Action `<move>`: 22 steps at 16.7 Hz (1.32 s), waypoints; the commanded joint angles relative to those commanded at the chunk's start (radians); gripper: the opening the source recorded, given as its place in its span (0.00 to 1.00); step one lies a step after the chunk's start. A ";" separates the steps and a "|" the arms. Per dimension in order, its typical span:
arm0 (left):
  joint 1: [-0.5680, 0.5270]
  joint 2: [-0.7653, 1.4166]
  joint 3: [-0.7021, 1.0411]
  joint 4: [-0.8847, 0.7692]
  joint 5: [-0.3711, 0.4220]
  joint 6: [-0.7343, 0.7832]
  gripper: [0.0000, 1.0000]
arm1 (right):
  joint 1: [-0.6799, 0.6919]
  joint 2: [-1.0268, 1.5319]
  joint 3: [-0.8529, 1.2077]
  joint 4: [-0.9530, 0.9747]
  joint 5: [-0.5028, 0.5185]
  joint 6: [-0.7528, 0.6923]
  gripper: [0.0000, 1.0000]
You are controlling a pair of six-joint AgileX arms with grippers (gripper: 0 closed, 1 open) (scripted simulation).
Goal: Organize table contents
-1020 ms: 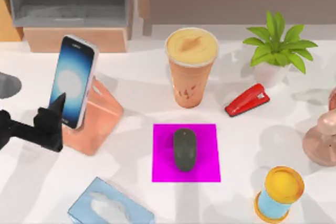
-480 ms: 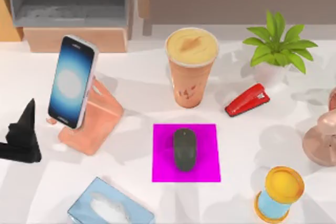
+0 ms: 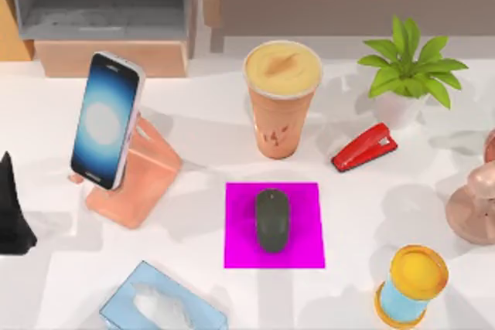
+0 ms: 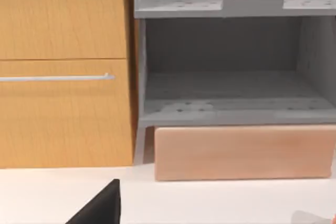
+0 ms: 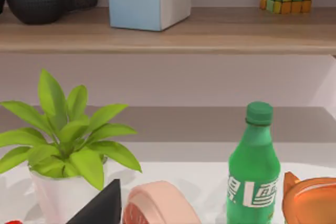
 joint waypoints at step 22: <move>0.016 -0.035 -0.019 -0.005 -0.014 -0.009 1.00 | 0.441 0.878 0.251 0.388 0.326 -0.031 1.00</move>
